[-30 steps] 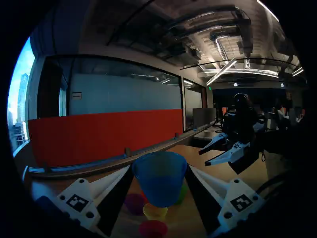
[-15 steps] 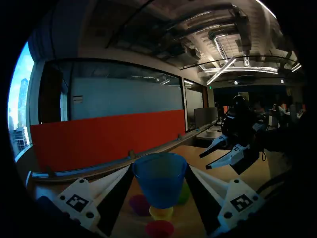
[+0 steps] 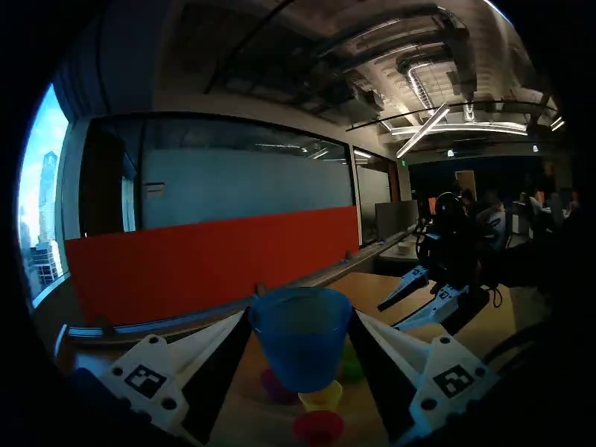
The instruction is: Pour water
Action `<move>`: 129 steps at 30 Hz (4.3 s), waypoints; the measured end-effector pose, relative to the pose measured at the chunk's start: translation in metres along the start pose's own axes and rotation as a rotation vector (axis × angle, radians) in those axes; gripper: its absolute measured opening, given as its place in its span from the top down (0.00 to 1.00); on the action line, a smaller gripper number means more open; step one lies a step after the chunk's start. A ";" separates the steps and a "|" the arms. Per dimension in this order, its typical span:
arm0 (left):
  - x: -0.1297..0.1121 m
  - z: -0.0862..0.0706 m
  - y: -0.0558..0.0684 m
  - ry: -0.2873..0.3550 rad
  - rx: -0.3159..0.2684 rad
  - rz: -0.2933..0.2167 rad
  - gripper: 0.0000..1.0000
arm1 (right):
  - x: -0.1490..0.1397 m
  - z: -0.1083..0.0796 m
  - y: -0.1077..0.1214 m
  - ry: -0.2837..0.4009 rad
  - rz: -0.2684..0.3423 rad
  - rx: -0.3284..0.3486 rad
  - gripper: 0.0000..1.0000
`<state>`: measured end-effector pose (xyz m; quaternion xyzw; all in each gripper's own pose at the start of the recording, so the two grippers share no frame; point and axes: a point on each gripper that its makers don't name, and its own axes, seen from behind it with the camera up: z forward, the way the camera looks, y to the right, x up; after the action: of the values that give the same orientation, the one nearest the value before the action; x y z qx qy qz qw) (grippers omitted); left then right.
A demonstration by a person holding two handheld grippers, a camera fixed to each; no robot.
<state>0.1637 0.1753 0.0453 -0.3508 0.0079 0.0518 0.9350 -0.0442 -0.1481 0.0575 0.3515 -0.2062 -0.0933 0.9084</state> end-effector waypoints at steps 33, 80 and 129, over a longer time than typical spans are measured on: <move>-0.014 -0.013 -0.024 -0.023 0.056 0.007 0.11 | -0.055 0.057 -0.005 -0.110 0.012 0.030 0.00; -0.014 -0.023 -0.026 -0.039 0.063 0.014 0.11 | -0.006 0.056 -0.029 0.002 -0.012 0.060 0.08; -0.006 -0.030 -0.005 -0.036 0.014 0.024 0.11 | 0.092 0.008 -0.062 0.343 -0.064 0.034 0.07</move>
<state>0.1591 0.1513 0.0264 -0.3433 -0.0043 0.0691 0.9367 0.0334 -0.2275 0.0487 0.3839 -0.0384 -0.0572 0.9208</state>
